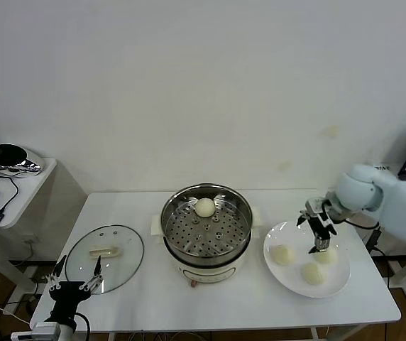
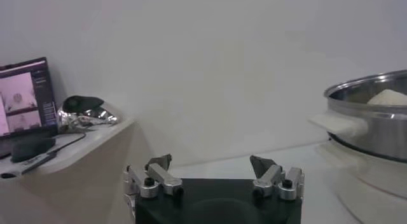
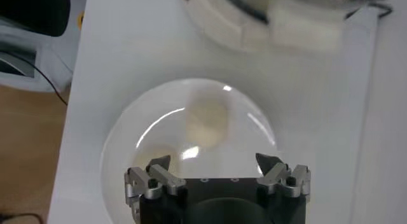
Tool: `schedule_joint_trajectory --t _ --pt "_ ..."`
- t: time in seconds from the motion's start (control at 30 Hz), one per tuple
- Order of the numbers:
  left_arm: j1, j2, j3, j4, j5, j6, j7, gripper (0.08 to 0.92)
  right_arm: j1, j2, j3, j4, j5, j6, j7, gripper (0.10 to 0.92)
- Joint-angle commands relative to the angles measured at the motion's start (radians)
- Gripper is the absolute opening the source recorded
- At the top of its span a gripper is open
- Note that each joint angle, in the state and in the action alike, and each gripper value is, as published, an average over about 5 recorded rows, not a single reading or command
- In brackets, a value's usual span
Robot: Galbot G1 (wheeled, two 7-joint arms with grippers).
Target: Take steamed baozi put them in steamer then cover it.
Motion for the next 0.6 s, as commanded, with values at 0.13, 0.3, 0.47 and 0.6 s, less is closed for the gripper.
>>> schedule_joint_trajectory --t 0.13,0.3,0.47,0.6 --pt "0.008 -0.004 -0.012 -0.002 0.005 -0.003 0.001 0.823 -0.222 0.079 0.151 -0.122 -0.081 0.009 0.024 0.823" --pt "0.015 -0.007 -0.019 -0.005 0.009 -0.004 0.001 0.823 -0.237 0.154 0.166 -0.176 -0.095 0.013 0.031 0.823" --pt "0.015 -0.007 -0.025 -0.003 0.009 -0.005 0.001 0.823 -0.238 0.212 0.166 -0.21 -0.099 0.015 0.038 0.823" --pt "0.014 -0.006 -0.029 -0.001 0.009 -0.006 0.001 0.823 -0.238 0.241 0.166 -0.229 -0.106 0.014 0.044 0.823"
